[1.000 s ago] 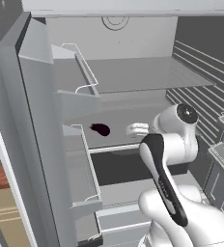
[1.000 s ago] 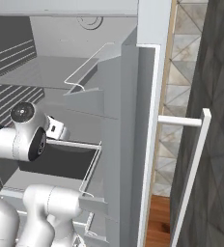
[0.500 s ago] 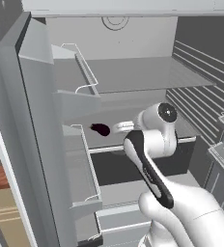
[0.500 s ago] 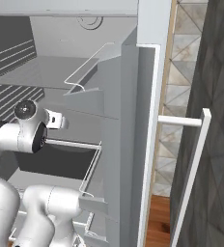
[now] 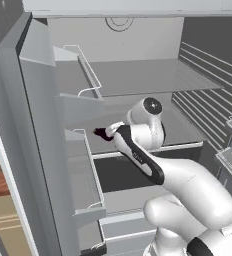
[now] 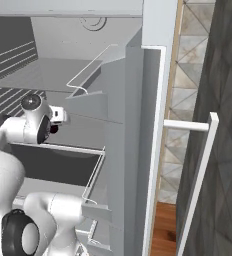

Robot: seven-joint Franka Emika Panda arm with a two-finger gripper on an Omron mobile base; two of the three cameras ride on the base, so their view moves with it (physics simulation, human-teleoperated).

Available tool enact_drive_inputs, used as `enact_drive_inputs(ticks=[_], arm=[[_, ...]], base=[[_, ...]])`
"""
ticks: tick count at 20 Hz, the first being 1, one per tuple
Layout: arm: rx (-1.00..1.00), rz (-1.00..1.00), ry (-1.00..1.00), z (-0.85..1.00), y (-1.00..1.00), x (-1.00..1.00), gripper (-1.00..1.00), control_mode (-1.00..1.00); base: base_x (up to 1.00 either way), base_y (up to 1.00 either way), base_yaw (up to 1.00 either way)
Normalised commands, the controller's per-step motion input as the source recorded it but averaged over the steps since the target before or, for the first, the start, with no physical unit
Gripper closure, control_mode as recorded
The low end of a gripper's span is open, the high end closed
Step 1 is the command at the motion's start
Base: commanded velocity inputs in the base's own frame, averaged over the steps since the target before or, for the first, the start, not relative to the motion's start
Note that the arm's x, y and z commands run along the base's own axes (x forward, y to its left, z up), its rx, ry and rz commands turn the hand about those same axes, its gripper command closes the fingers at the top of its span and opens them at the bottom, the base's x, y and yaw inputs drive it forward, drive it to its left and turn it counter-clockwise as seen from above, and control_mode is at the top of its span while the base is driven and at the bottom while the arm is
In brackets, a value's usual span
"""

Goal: Gather the avocado and eggplant from the fridge and place them on a tray on the dining counter. Then gather the steak and chicken drumstick from the fridge and place them on the other tray.

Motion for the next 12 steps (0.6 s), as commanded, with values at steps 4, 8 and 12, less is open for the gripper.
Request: enact_drive_inputs(ticks=[4,8,12], arm=[[-0.05,0.09,0.02,-0.18,0.07,0.15,-1.00,-1.00],[-0.05,0.03,0.00,-0.33,0.19,0.13,-1.00,-1.00],[-0.04,0.00,0.00,-0.29,0.24,0.24,-1.00,-1.00]], base=[[0.00,0.00,0.00],[0.00,0.00,0.00],[0.00,0.00,0.00]])
